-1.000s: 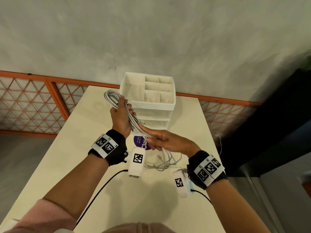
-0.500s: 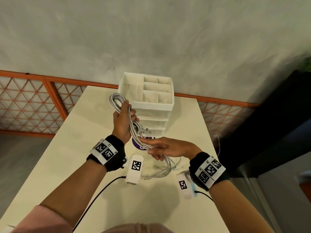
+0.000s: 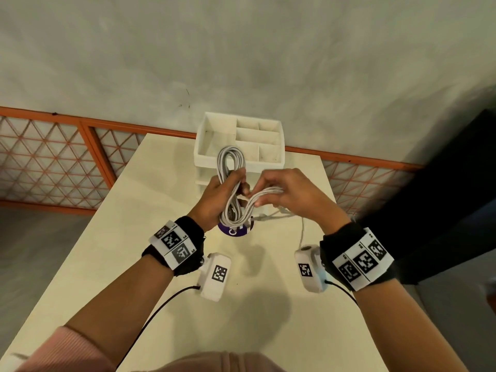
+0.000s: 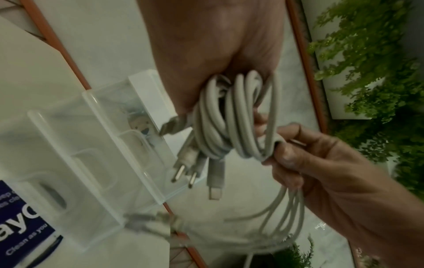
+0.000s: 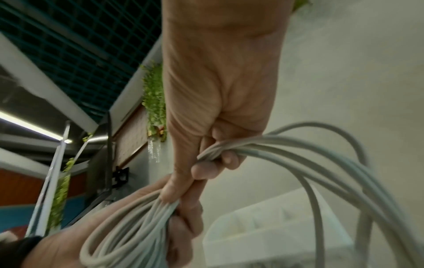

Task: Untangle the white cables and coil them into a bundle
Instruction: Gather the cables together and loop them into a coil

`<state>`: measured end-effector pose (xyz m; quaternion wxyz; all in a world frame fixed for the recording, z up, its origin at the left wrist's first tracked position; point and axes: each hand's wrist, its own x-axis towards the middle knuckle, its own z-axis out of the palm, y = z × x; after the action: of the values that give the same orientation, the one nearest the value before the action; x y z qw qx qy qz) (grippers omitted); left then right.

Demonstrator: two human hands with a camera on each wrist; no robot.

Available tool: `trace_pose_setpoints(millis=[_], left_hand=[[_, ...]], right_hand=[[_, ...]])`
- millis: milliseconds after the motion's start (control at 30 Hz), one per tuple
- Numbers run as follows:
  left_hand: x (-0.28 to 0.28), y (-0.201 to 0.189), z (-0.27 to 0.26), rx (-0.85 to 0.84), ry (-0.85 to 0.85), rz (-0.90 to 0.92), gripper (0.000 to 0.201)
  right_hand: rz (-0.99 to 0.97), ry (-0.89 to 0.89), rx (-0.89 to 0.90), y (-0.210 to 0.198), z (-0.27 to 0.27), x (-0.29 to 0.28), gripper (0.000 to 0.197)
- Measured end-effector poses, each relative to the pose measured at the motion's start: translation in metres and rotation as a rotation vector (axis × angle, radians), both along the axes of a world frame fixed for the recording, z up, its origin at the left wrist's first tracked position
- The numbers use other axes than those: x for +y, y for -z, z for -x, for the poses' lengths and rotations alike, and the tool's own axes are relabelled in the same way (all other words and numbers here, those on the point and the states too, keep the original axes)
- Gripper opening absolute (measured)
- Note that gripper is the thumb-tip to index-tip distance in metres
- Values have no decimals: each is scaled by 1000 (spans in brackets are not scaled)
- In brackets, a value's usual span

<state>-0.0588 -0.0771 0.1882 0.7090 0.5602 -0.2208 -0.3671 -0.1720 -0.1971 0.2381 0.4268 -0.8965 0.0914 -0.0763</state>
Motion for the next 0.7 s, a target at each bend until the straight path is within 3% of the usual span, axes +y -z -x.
trace_pose_setpoints(millis=[200, 467, 600, 700], left_hand=[[1, -4, 7, 7, 64, 19, 32], [12, -2, 9, -168, 185, -78, 42], [15, -3, 2, -266, 283, -98, 39], [17, -1, 0, -286, 302, -121, 35]], right_hand=[[216, 4, -59, -9, -8, 10, 41], [519, 34, -60, -7, -14, 13, 64], [353, -4, 60, -11, -11, 7, 56], [299, -63, 280, -19, -6, -3, 33]])
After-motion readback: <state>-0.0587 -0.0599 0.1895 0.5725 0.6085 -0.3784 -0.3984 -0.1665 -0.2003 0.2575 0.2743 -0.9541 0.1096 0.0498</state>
